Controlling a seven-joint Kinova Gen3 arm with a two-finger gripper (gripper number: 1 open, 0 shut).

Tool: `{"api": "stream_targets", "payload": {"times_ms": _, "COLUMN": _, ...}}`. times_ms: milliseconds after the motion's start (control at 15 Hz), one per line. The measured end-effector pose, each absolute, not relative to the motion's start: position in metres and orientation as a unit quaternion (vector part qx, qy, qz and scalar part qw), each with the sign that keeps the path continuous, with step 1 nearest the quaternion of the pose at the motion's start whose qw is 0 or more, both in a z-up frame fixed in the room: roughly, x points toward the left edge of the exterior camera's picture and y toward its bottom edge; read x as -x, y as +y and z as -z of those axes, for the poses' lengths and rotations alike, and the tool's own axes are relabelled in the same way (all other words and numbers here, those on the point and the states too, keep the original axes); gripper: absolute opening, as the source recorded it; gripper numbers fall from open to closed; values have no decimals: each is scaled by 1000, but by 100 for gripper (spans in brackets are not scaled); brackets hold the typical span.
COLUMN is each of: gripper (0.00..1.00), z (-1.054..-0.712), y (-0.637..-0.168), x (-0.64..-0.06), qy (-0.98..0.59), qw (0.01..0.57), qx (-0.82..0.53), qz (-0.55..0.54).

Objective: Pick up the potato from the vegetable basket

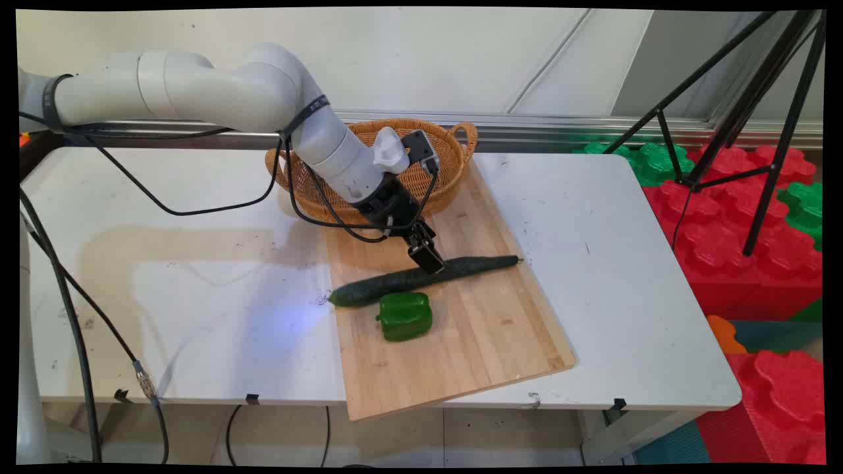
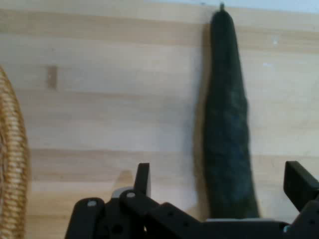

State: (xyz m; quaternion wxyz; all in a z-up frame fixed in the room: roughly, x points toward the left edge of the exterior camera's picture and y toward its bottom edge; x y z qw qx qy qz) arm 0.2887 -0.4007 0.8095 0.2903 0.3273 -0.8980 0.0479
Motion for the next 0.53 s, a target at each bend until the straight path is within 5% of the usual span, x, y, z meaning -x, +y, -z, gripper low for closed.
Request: {"api": "stream_targets", "payload": {"times_ms": 533, "gripper": 100, "z": -842, "y": -398, "x": -294, "qy": -891, "qw": 312, "qx": -323, "qz": -70}}
